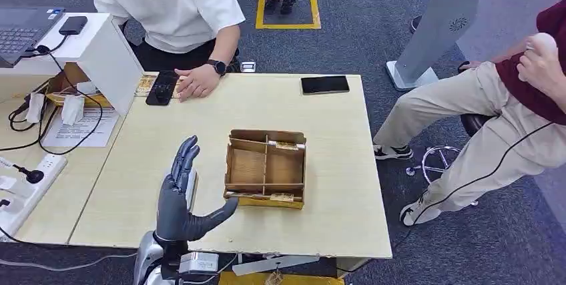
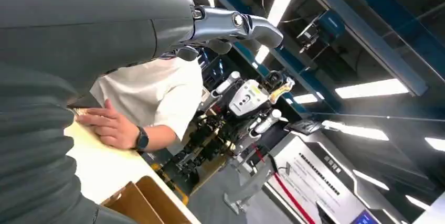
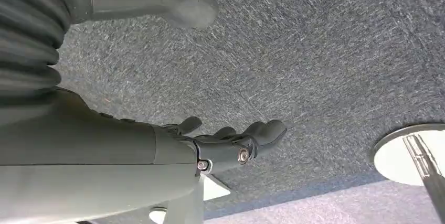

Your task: Pass the card to the sensor for recognition and then transmit it.

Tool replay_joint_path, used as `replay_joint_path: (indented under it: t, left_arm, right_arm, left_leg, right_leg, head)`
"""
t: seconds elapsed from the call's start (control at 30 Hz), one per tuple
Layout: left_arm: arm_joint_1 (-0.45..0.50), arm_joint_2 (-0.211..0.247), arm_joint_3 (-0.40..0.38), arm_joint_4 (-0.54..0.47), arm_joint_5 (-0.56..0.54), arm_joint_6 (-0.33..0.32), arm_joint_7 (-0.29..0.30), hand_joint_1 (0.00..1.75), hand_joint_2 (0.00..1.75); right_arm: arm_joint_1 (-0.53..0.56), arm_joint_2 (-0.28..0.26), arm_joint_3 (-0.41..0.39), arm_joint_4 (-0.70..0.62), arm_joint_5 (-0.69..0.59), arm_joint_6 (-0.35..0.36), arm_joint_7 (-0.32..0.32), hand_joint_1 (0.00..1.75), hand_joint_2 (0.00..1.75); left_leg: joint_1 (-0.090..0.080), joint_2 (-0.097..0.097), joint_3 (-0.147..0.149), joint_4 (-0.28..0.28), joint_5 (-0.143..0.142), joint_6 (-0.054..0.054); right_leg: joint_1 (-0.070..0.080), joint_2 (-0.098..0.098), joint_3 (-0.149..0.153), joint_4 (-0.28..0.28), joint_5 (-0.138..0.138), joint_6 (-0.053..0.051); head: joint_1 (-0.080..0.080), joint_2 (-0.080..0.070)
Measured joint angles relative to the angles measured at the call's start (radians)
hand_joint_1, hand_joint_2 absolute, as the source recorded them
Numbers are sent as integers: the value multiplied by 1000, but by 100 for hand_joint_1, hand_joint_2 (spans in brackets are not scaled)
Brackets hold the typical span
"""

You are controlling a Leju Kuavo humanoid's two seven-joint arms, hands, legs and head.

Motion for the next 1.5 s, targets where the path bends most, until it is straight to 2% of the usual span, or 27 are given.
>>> replay_joint_path:
  t: [0.17, 0.37, 0.5, 0.7, 0.87, 1.27, 1.5]
  left_arm:
    - [-1, -2, 0, 10, 13, 24, 0, 0, 175]
    - [-4, -2, 0, 13, 7, 14, -2, 0, 175]
    - [-15, 2, -8, 27, -35, -26, 24, 0, 175]
    - [-49, 17, -55, 76, -160, -74, 92, 0, 175]
    - [-67, 24, -84, 114, -178, -77, 108, 0, 175]
    - [-80, 28, -95, 144, -195, -77, 117, 0, 175]
    - [-93, 29, -109, 161, -235, -64, 165, 0, 175]
  right_arm:
    - [1, 0, 4, 0, -7, 0, 1, 0, 175]
    - [1, 0, 7, 0, -12, 0, 1, 0, 175]
    - [4, 0, 16, 0, -26, 0, 3, 0, 175]
    - [10, 0, 43, 0, -46, 0, 5, 0, 175]
    - [15, 0, 60, 1, -51, 0, 8, 0, 175]
    - [18, -1, 63, 1, -52, 0, 14, 0, 175]
    - [22, -1, 89, 1, -73, 0, 23, 0, 175]
  left_leg:
    - [0, 0, 0, 0, 0, 0]
    - [0, 0, 0, 0, 0, 0]
    - [0, 0, 0, 0, 0, 0]
    - [0, 0, 0, 0, 0, 0]
    - [0, 0, 0, 0, 0, 0]
    - [0, 0, 0, 0, 0, 0]
    - [0, 0, 0, 0, 0, 0]
  right_leg:
    - [0, 0, 0, 0, 0, 0]
    - [0, 0, 0, 0, 0, 0]
    - [0, 0, 0, 0, 0, 0]
    - [0, 0, 0, 0, 0, 0]
    - [0, 0, 0, 0, 0, 0]
    - [0, 0, 0, 0, 0, 0]
    - [0, 0, 0, 0, 0, 0]
  head:
    - [0, 0]
    - [0, 0]
    - [0, 0]
    - [0, 0]
    - [0, 0]
    - [0, 0]
    - [0, 0]
